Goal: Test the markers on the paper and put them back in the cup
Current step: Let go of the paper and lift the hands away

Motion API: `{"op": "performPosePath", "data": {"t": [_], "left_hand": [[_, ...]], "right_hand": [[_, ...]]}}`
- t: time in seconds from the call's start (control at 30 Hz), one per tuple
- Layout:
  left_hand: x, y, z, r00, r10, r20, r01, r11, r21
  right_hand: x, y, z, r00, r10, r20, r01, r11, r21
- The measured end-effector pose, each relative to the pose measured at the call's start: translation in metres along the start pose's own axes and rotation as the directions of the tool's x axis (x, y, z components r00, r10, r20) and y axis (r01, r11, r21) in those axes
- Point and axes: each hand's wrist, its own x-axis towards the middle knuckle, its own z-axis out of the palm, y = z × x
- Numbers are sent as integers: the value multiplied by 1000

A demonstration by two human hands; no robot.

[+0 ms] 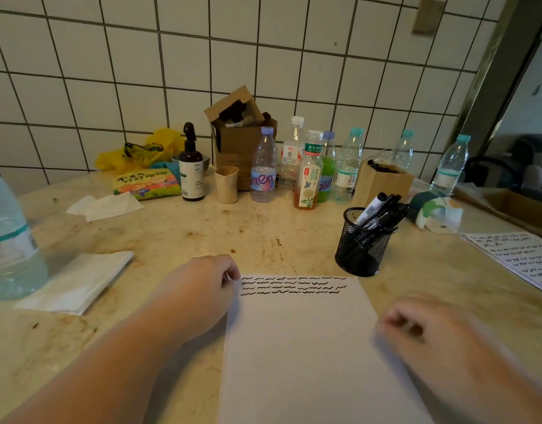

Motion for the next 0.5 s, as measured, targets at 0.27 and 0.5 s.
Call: {"op": "performPosePath", "data": {"t": [0.27, 0.5], "left_hand": [[-18, 32, -6, 965, 210, 154, -247, 928, 280], [-60, 60, -22, 830, 326, 452, -505, 784, 362]], "right_hand": [[-55, 2, 42, 975, -209, -80, 212, 977, 34], [-17, 8, 19, 975, 164, 149, -176, 982, 72]]}}
